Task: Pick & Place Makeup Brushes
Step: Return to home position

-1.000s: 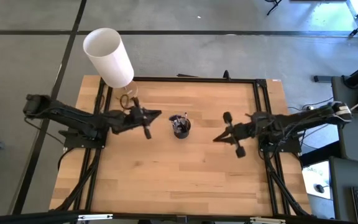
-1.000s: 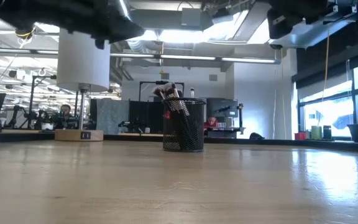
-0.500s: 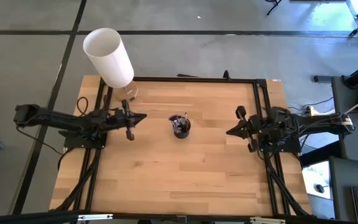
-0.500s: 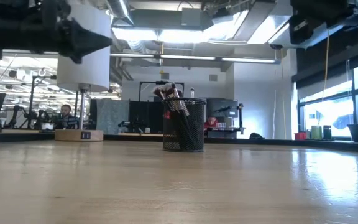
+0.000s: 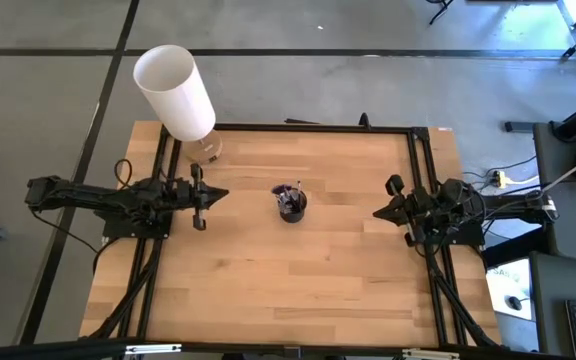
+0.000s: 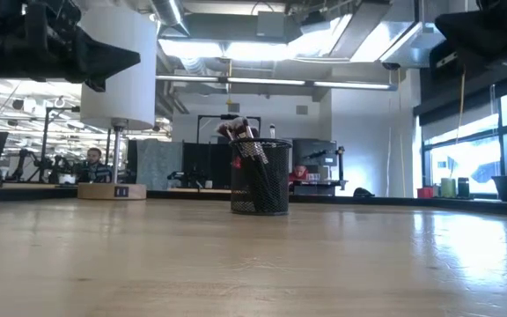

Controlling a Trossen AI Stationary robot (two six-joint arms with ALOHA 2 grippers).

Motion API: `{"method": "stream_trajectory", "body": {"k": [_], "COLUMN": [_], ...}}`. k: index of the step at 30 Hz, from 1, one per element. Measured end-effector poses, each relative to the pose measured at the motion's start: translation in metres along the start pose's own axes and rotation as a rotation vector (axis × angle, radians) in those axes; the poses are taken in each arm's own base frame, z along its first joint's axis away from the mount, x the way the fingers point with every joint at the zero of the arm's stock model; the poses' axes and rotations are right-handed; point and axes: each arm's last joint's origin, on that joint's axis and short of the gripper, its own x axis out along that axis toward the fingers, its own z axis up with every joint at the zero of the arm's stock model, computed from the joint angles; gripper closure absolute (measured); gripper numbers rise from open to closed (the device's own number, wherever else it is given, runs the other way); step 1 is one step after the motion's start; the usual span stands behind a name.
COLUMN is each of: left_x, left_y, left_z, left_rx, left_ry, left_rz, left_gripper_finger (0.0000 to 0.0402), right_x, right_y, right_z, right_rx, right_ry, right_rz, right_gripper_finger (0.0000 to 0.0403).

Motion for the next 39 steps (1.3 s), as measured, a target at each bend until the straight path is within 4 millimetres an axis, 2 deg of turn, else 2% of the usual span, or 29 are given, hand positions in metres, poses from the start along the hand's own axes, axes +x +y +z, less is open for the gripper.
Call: {"method": "stream_trajectory", "body": {"k": [8, 19, 23, 33, 39], "left_x": [-0.003, -0.004, -0.005, -0.007, -0.018], "left_y": [0.000, -0.002, -0.004, -0.008, -0.003], "left_z": [-0.003, -0.015, -0.016, -0.003, -0.007], "left_rx": [-0.016, 0.004, -0.030, 0.000, 0.008], "left_ry": [0.038, 0.155, 0.168, 0.033, 0.077], "left_rz": [-0.028, -0.058, -0.129, -0.173, -0.153], "left_gripper_finger": [0.0399, 0.0400, 0.0399, 0.0400, 0.0397], "right_x": [-0.004, -0.004, -0.004, -0.004, -0.004], "right_y": [-0.002, -0.003, -0.003, -0.003, -0.001], "right_z": [-0.025, -0.031, -0.033, -0.032, -0.030], "right_rx": [-0.014, -0.064, -0.050, -0.062, -0.060], "right_ry": [-0.022, 0.037, 0.062, 0.054, 0.036], "right_rz": [-0.003, -0.047, -0.042, -0.037, 0.036], "right_gripper_finger": [0.0400, 0.0399, 0.0399, 0.0399, 0.0398]}}
